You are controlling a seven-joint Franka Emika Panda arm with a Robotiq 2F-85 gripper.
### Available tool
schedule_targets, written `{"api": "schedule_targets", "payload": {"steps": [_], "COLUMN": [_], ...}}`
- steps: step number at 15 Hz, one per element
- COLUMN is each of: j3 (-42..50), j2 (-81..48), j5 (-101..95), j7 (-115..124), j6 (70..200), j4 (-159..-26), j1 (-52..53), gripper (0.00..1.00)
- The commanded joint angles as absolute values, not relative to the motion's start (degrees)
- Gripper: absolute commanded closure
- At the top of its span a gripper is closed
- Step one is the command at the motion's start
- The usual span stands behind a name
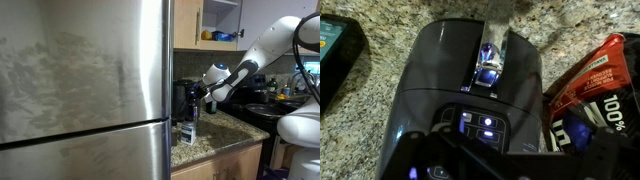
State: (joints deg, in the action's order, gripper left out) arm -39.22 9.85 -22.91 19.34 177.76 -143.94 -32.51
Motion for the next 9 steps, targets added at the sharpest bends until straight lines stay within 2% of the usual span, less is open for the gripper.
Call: {"api": "schedule_targets", "payload": {"steps": [1,2,5,6,9], "j3": [-44.5,-41.92,-43.34,-42.52,-41.12], "j2": [7.94,9.6,9.48,5.91,-2.68], "j5": [-27.94,-25.34,-26.25,-24.99,-22.08], "j7": [22.94,21.32,22.21,19.94,14.65], "j6": [173.28,175.52,174.44,172.91,181.84], "j4": [-140.7,-142.68,-142.11,-140.47,-140.62], "j1": [-37.32,-34.85,-35.75,-34.58,-31.76], "gripper": [0.0,0.0,0.0,0.0,0.0]}}
